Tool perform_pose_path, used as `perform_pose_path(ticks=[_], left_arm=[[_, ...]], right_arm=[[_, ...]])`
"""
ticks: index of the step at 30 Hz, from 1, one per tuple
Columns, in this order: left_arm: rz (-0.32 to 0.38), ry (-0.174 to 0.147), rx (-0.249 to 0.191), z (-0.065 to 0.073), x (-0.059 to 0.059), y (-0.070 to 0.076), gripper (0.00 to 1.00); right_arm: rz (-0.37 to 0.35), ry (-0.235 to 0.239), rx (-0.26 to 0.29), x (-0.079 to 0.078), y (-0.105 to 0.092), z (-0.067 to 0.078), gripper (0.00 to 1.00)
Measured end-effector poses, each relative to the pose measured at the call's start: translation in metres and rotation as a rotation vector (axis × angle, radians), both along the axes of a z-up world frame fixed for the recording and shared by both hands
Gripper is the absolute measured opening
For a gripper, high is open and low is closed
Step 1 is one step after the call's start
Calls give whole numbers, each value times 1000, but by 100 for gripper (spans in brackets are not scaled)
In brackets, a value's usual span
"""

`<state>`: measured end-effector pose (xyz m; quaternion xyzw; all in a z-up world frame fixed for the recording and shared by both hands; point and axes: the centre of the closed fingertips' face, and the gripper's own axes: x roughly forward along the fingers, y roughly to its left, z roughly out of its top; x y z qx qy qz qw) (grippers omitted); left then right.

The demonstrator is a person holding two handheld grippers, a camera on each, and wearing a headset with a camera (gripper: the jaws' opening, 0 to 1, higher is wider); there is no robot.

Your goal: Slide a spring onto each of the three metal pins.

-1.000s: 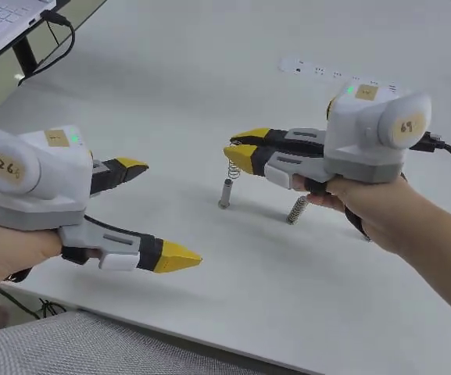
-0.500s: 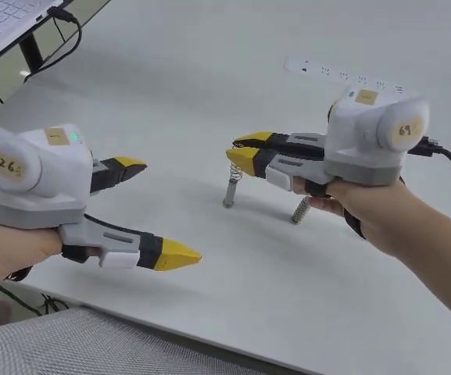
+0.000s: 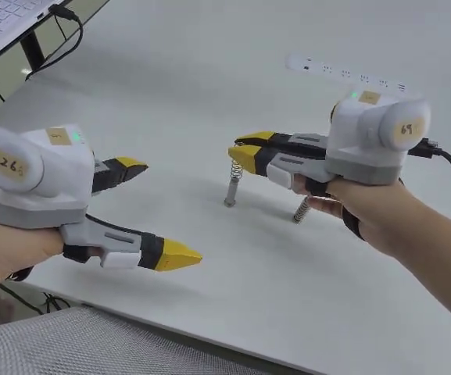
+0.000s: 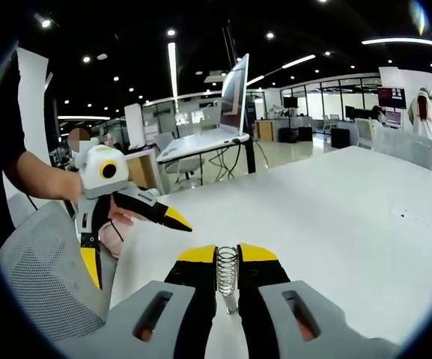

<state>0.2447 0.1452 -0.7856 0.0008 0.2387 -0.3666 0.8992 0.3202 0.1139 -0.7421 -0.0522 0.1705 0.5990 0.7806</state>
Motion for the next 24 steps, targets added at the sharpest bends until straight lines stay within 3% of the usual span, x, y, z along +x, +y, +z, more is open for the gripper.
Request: perform_pose_path(ticks=[7, 16, 24], left_arm=[[2, -2, -2, 0, 0, 0, 98], [0, 1, -1, 0, -1, 0, 98], [-1, -1, -4, 1, -1, -1, 98]], right_arm=[[3, 7, -12, -1, 0, -7, 7], [-11, 18, 16, 1, 2, -3, 7], [-9, 21, 3, 0, -1, -7, 7]])
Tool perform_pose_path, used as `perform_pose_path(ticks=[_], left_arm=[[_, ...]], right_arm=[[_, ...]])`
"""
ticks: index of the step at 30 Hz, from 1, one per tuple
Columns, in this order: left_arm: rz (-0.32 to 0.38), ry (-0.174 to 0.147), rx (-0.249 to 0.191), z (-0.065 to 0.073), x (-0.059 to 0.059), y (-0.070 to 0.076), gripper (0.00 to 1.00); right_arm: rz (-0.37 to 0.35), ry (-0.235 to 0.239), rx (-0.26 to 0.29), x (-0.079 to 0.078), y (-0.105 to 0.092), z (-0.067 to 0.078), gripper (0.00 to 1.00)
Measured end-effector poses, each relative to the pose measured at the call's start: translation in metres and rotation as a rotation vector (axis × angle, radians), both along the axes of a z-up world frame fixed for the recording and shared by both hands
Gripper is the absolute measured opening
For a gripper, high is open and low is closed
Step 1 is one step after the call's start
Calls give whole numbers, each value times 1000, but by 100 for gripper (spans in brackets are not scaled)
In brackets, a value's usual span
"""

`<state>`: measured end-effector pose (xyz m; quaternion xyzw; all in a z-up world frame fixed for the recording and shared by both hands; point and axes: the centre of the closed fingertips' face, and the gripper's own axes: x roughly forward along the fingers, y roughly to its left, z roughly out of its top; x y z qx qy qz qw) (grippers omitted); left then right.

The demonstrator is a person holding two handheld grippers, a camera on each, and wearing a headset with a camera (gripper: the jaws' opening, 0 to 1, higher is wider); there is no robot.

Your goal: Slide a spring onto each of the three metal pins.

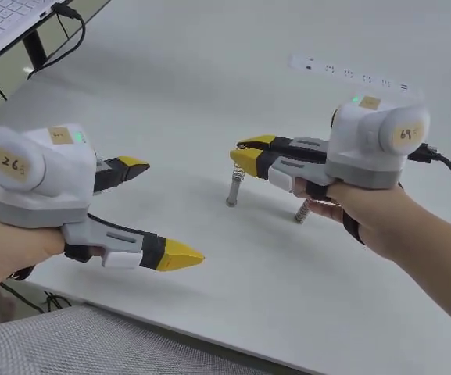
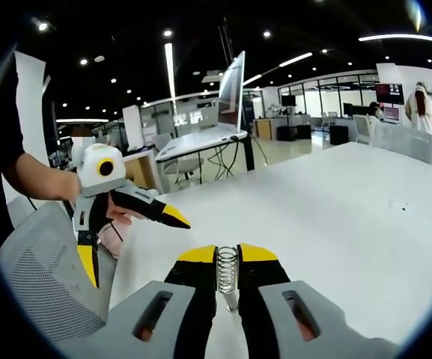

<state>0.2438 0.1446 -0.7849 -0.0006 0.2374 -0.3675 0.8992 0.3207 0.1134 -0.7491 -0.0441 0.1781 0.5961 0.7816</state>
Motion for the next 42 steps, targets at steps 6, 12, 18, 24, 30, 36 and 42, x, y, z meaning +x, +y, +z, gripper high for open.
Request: perform_pose_path(ticks=[6, 12, 18, 24, 30, 36, 42], left_arm=[[-4, 4, 2, -1, 0, -1, 98], [-9, 3, 4, 0, 0, -1, 97], [-10, 3, 5, -1, 0, -1, 97], [-12, -7, 10, -1, 0, 0, 96], [-8, -9, 10, -1, 1, 2, 96], [-2, -11, 6, 0, 1, 3, 96], [-4, -9, 5, -2, 1, 3, 96]], right_arm=[[5, 3, -3, 0, 0, -1, 7], [2, 8, -3, 1, 0, -3, 7], [-2, 18, -5, 1, 0, -6, 7], [-13, 16, -16, 2, -2, -11, 7], [-12, 14, -12, 2, 0, -11, 7], [5, -5, -18, -3, -1, -10, 7], [45, -53, -46, -10, 0, -14, 7]])
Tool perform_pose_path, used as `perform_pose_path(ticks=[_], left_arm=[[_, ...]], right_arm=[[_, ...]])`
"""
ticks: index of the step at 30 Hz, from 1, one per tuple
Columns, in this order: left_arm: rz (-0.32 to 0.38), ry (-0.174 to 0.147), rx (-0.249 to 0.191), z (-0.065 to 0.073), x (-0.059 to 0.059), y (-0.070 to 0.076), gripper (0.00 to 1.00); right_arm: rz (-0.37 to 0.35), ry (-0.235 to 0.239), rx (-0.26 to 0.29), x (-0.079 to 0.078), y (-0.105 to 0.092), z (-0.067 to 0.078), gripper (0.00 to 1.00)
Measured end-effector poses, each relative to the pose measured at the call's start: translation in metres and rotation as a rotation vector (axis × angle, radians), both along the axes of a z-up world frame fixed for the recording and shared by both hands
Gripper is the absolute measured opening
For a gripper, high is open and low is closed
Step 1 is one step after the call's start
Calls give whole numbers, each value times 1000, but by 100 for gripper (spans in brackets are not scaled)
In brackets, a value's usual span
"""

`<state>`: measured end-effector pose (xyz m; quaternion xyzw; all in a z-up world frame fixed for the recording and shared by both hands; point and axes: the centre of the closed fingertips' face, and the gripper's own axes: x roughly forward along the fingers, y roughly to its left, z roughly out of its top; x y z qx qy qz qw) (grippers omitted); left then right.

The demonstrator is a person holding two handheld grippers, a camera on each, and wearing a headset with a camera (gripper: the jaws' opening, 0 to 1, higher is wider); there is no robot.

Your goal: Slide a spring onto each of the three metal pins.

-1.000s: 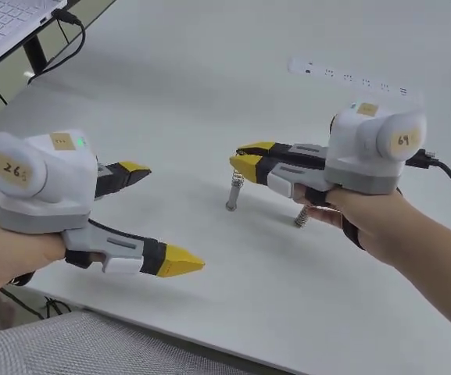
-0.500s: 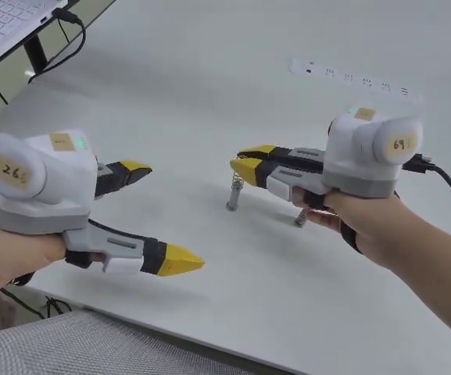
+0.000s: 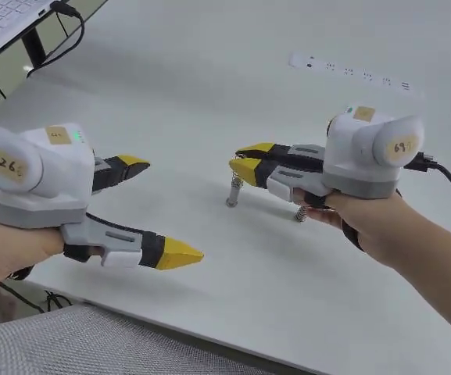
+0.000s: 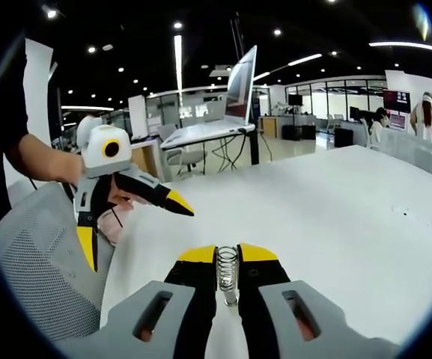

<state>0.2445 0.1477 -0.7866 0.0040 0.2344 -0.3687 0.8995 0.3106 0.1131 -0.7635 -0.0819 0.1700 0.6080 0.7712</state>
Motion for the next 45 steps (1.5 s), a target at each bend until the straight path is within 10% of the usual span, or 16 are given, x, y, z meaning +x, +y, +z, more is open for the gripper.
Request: perform_pose_path(ticks=[15, 29, 38, 45], left_arm=[[5, 2, 3, -1, -1, 1, 95], [2, 1, 5, -2, -1, -1, 95], [-3, 6, 10, -4, -2, -3, 95], [-11, 6, 11, -4, -1, -4, 94]], right_arm=[[-26, -2, 28, 0, -4, 0, 7], [-35, -16, -13, -3, -7, -13, 7], [-12, -32, -144, -8, -12, -45, 7], [-15, -11, -119, -9, -6, -44, 7]])
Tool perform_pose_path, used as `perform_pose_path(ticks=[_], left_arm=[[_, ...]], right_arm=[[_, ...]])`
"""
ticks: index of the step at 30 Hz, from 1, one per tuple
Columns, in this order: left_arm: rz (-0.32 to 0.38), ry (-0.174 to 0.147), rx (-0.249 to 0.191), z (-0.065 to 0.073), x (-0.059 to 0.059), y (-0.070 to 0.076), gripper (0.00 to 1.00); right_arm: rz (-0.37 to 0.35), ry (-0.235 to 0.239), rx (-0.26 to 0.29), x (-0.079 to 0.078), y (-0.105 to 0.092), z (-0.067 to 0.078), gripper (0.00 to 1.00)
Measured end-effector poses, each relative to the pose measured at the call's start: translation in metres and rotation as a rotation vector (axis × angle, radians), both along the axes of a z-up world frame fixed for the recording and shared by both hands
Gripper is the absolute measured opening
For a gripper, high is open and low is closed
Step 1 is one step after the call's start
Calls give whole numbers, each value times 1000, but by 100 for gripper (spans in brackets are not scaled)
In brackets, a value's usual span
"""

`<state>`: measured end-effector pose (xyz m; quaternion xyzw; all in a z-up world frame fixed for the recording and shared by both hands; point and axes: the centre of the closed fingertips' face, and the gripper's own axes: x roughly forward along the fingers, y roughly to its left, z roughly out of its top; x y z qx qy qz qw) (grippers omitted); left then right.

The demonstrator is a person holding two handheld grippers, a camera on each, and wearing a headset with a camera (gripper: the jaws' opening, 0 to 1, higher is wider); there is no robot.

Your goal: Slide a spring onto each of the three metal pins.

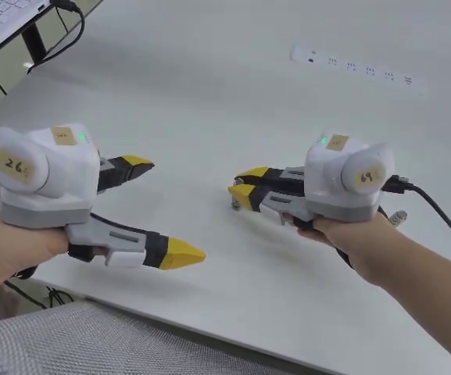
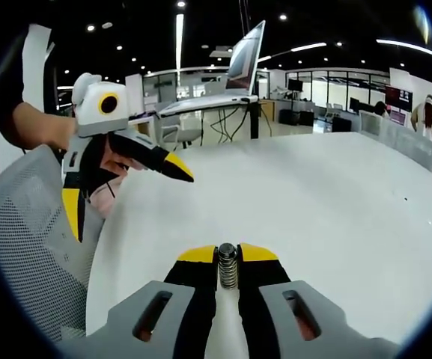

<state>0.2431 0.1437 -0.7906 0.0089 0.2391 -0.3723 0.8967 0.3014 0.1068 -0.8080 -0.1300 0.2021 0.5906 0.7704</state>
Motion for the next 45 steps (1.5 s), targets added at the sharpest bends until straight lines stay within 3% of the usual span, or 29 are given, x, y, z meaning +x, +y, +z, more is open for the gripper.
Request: perform_pose_path(ticks=[10, 15, 32, 35, 45], left_arm=[[-2, -1, -5, 1, 1, -2, 94], [-5, -3, -3, 2, 2, -3, 93], [2, -3, 2, 1, -2, 2, 93], [5, -4, -1, 1, -2, 2, 94], [4, -7, -1, 3, 1, 0, 94]], right_arm=[[-5, -1, 1, 2, -4, 0, 7], [-10, 34, -9, 0, -4, -1, 8], [-7, 46, -18, -2, -1, 0, 15], [-8, 69, 1, -4, 1, 2, 16], [-26, 47, 6, 3, -3, 6, 22]])
